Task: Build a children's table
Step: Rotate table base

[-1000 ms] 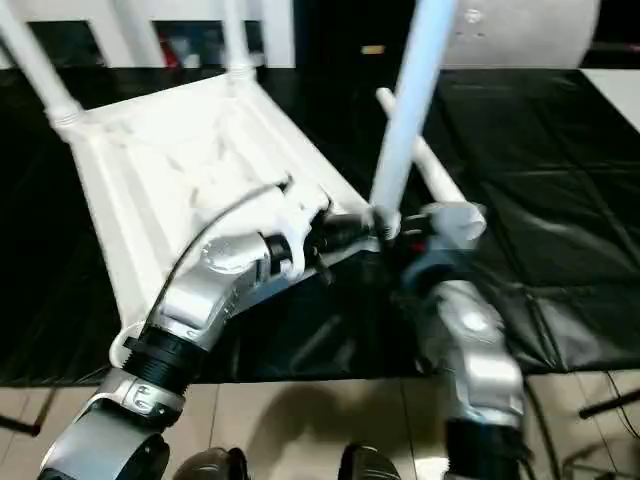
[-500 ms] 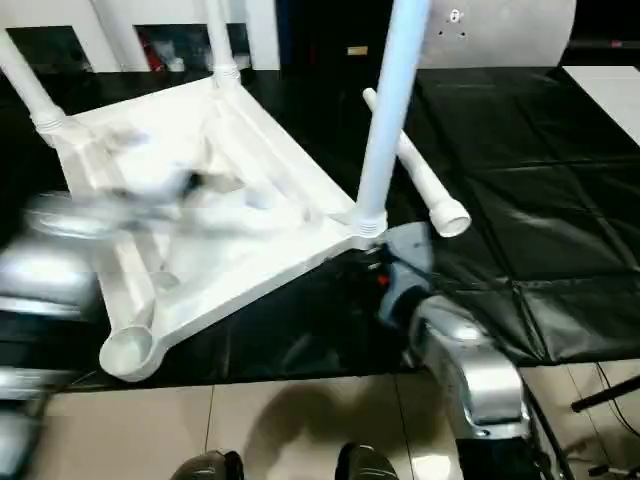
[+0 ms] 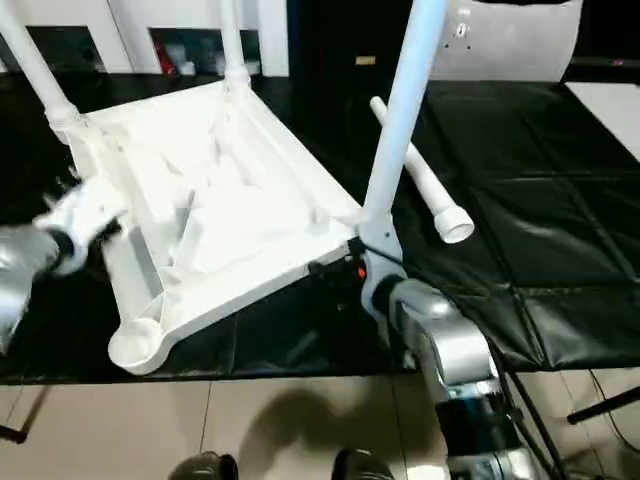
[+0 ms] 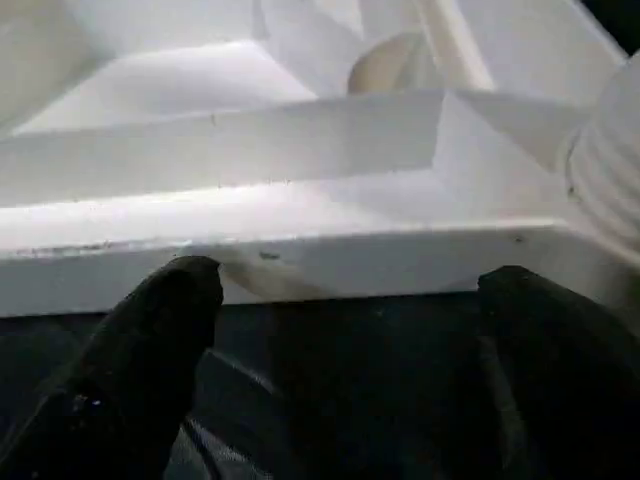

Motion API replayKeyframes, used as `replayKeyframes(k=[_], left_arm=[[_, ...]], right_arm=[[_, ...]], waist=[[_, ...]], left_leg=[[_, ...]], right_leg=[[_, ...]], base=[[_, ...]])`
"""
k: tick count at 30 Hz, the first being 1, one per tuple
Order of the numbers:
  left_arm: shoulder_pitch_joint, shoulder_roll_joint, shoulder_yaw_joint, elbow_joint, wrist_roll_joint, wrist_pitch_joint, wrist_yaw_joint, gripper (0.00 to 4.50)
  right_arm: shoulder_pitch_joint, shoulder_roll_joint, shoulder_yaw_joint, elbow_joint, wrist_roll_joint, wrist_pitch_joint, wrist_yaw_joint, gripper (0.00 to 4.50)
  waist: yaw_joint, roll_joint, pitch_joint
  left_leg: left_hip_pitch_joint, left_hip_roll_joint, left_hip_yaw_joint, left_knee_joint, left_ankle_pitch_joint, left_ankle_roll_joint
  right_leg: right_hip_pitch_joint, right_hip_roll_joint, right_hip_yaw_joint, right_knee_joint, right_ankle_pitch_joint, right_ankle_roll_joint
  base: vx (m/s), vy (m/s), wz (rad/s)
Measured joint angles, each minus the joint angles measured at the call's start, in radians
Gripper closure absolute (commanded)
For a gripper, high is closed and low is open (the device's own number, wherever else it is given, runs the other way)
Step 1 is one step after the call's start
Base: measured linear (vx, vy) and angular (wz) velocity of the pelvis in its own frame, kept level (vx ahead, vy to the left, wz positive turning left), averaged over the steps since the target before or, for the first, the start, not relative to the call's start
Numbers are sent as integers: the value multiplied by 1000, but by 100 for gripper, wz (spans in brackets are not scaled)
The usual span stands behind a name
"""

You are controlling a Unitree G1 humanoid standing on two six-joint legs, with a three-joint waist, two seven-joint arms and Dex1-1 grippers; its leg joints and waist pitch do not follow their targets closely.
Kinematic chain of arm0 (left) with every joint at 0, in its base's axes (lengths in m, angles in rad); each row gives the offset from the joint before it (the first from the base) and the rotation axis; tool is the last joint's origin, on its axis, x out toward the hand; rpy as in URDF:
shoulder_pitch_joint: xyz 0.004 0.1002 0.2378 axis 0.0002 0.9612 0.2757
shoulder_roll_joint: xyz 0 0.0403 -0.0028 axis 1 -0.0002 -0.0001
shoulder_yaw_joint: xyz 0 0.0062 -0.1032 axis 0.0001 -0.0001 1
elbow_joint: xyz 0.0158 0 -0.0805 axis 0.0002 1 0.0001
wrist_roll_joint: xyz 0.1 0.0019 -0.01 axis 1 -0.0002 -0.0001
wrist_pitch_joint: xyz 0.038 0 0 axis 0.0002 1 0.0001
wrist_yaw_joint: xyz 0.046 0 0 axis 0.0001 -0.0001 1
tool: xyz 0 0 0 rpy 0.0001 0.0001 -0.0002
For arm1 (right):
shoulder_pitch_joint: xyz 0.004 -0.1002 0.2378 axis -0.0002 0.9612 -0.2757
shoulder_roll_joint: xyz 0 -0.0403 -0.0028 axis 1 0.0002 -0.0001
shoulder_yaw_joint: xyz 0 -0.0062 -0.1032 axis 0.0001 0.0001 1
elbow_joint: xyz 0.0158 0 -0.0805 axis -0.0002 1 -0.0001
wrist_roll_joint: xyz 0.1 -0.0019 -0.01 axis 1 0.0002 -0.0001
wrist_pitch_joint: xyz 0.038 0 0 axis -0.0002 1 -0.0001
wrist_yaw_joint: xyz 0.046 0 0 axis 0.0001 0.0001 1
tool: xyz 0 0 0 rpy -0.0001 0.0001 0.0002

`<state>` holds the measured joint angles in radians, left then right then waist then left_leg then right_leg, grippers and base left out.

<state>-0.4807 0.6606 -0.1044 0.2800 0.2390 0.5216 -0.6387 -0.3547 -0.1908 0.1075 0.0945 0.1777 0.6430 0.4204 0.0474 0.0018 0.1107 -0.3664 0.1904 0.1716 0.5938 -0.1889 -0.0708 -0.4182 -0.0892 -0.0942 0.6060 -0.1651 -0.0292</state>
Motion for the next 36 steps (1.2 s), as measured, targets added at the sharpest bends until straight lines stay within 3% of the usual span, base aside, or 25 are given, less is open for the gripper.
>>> replayKeyframes(k=[5, 11, 16, 21, 25, 30, 32, 36], left_arm=[[62, 70, -93, -104, -61, 15, -232, 446], [90, 89, -128, -196, -171, 7, -435, 446], [92, 62, -144, -245, -246, 32, -514, 446], [83, -13, -178, -287, -301, 43, -560, 446], [39, -131, -211, -191, -285, -72, -512, 446], [-69, -237, -230, -2, -200, -190, -313, 446], [-123, -280, -225, 83, -154, -212, -170, 446], [-153, -298, -163, 153, -134, -247, -23, 446]], right_arm=[[-62, 31, 6, 142, -16, -54, -3, 0], [-134, 41, -11, 289, -32, -125, -22, 0], [-188, 43, -46, 405, -39, -188, -43, 0], [-237, 40, -79, 495, -64, -241, -77, 0], [-242, 44, -84, 510, -67, -262, -87, 0], [-250, 50, -81, 518, -74, -302, -87, 0], [-251, 55, -80, 510, -76, -325, -100, 0], [-218, 20, -118, 405, -68, -329, -117, 0]], waist=[[-10, -2, -1], [-10, -2, -1], [-24, -2, -1], [-25, -2, -1], [-21, -2, -1], [-16, -1, -1], [-13, -1, -1], [-9, 2, -2]], left_leg=[[1, 0, 0, 0, 1, -2], [4, 1, 0, 0, 4, -7], [3, 1, 0, 2, 4, -7], [-1, 2, 0, 1, 4, -7], [0, 2, 0, 1, 4, -7], [0, 3, -1, 2, 6, -9], [1, 4, -2, 2, 8, -9], [0, 4, -3, 2, 8, -9]], right_leg=[[0, 0, 0, 3, 0, 0], [1, 0, 0, 5, 2, -3], [0, 1, 1, 5, 4, -7], [-1, 3, 1, 5, 4, -7], [-2, 3, 1, 5, 4, -7], [0, 4, 1, 5, 5, -8], [-2, 5, 0, 5, 7, -8], [-1, 5, 0, 4, 7, -7]], base=[[0, 0, 0], [0, 0, 0], [0, 0, 0], [0, 0, 0], [0, 0, 0], [0, 0, 0], [0, 0, 0], [0, 0, 0]])
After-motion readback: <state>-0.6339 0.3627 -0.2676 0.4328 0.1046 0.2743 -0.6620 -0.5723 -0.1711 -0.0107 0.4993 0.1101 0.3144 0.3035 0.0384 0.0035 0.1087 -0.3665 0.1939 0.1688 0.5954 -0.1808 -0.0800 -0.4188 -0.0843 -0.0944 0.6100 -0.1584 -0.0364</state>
